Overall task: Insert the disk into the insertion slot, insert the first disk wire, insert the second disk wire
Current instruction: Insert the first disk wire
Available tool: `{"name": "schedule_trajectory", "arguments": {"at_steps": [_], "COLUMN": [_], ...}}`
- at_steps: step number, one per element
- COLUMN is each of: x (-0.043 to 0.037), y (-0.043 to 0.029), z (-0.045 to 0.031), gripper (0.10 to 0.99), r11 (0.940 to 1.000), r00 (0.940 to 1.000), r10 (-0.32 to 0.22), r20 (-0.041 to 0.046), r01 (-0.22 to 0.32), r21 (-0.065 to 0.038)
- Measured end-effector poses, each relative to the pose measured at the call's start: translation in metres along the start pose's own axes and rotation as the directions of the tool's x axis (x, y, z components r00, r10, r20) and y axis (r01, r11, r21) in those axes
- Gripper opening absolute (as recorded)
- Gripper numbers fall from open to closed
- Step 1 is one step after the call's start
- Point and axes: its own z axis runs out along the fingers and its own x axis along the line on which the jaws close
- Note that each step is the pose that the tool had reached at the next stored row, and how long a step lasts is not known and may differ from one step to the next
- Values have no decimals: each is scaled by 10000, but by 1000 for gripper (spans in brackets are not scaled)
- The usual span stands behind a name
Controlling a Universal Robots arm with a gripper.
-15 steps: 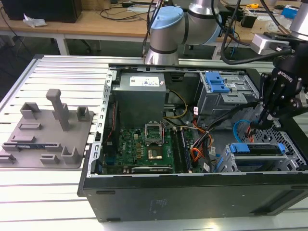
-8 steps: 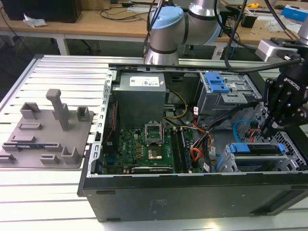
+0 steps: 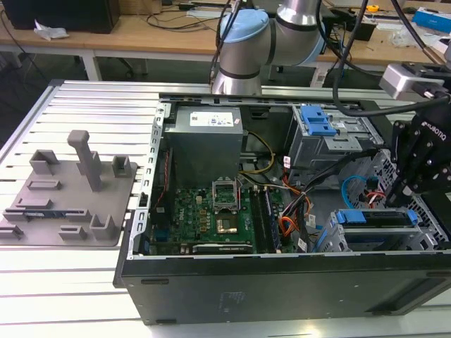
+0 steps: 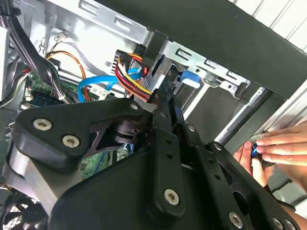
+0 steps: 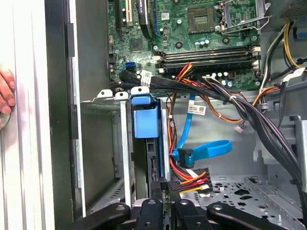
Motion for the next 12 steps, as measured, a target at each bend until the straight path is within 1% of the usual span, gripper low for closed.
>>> {"name": "schedule_trajectory", "arguments": {"at_steps": [3, 6, 8, 12], "x": [37, 49, 58, 67], "y": [28, 27, 27, 26], "z": [7, 9, 11, 13], "gripper": [165, 165, 165, 165], "r11": [10000, 9999, 9995, 9997], "r00": [10000, 9999, 9996, 9997], "r10": [-2, -102, -297, -257], "r20": [0, 0, -7, -5], "r01": [2, 102, 297, 257], "r21": [12, 32, 68, 63]}}
